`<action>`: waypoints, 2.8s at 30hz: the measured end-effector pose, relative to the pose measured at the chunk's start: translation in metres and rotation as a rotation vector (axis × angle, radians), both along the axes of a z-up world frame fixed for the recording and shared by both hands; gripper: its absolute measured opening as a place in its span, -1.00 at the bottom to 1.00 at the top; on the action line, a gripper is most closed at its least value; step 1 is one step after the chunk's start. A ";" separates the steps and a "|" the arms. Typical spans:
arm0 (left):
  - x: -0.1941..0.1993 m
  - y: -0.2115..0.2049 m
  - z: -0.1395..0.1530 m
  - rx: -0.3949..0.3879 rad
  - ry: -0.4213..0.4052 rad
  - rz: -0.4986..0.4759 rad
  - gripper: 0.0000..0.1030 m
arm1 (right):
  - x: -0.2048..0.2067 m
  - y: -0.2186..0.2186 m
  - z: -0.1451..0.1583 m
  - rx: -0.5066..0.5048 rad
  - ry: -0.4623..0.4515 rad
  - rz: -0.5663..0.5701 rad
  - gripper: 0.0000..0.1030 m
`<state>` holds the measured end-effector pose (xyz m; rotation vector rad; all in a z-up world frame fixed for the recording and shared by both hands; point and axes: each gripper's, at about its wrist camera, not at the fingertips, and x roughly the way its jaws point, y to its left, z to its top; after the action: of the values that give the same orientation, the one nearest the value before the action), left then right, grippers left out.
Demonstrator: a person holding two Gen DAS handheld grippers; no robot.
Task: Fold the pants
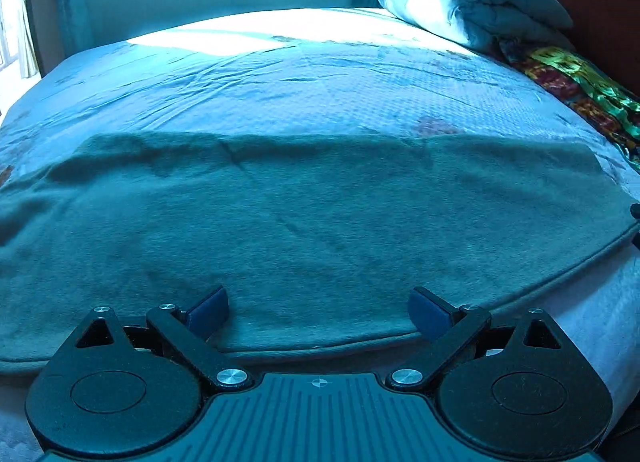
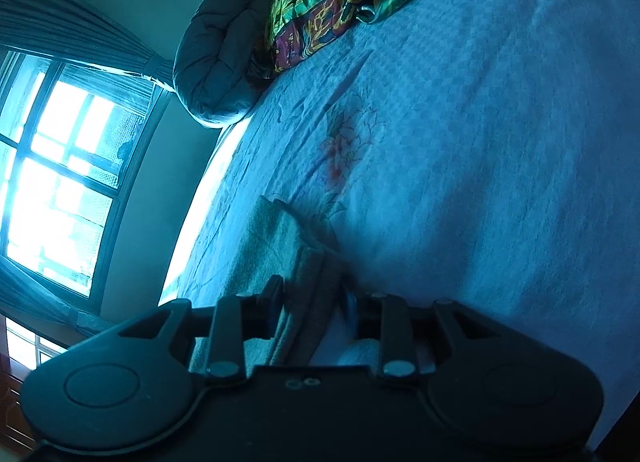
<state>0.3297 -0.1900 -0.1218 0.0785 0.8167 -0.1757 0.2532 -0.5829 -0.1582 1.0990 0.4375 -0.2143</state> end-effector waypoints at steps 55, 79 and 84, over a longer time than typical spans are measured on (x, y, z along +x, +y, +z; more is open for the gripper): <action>-0.067 0.206 0.024 -0.050 -0.143 0.272 1.00 | 0.071 0.250 0.141 -0.525 -0.240 0.430 -0.83; -0.073 0.424 -0.024 -0.349 -0.105 0.603 1.00 | 0.072 0.437 0.059 -0.602 -0.091 0.834 -0.51; -0.054 0.448 -0.038 -0.462 -0.093 0.617 0.96 | 0.070 0.425 0.066 -0.574 -0.118 0.809 -0.43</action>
<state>0.2761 0.2577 -0.1594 -0.5922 0.6579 0.2236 0.3228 -0.1580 -0.0925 0.3138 0.6314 0.4198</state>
